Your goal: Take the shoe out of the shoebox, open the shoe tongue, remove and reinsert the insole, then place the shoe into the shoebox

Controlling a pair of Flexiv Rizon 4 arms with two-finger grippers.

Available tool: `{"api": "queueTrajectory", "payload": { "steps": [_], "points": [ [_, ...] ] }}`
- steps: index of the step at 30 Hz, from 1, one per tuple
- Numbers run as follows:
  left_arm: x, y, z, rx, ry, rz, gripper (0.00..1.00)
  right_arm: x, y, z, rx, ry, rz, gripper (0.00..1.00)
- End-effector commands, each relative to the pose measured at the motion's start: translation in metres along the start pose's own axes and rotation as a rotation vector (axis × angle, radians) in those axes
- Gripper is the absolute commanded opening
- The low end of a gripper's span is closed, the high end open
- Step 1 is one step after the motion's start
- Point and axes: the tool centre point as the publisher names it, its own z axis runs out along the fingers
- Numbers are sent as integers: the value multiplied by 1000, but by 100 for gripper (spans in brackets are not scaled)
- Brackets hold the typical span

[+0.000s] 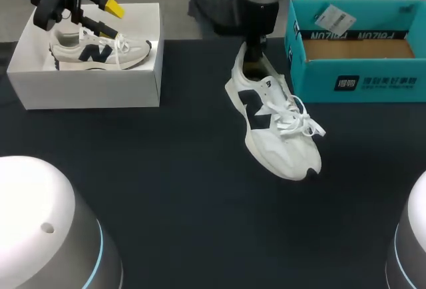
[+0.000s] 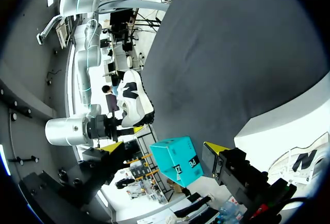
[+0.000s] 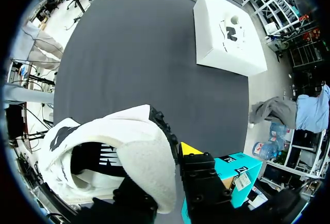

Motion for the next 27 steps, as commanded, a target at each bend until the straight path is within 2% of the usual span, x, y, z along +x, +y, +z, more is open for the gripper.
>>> {"api": "queueTrajectory", "payload": {
  "steps": [1,6,12,15,21,22,27],
  "points": [
    [0,0,0,1,4,1,100,0,-15,-3,-8,-5,20,0],
    [0,0,0,1,4,1,100,-5,-61,-17,32,-32,44,0],
    [0,0,0,1,4,1,100,-11,-111,-44,114,-55,37,0],
    [0,0,0,1,4,1,100,-11,-140,-54,126,-58,50,0],
    [0,0,0,1,4,1,100,-8,-198,-61,145,-61,104,0],
    [0,0,0,1,4,1,100,-8,-205,-61,171,-51,102,0],
    [0,0,0,1,4,1,100,-10,-237,-61,191,-56,137,0]
  ]
}}
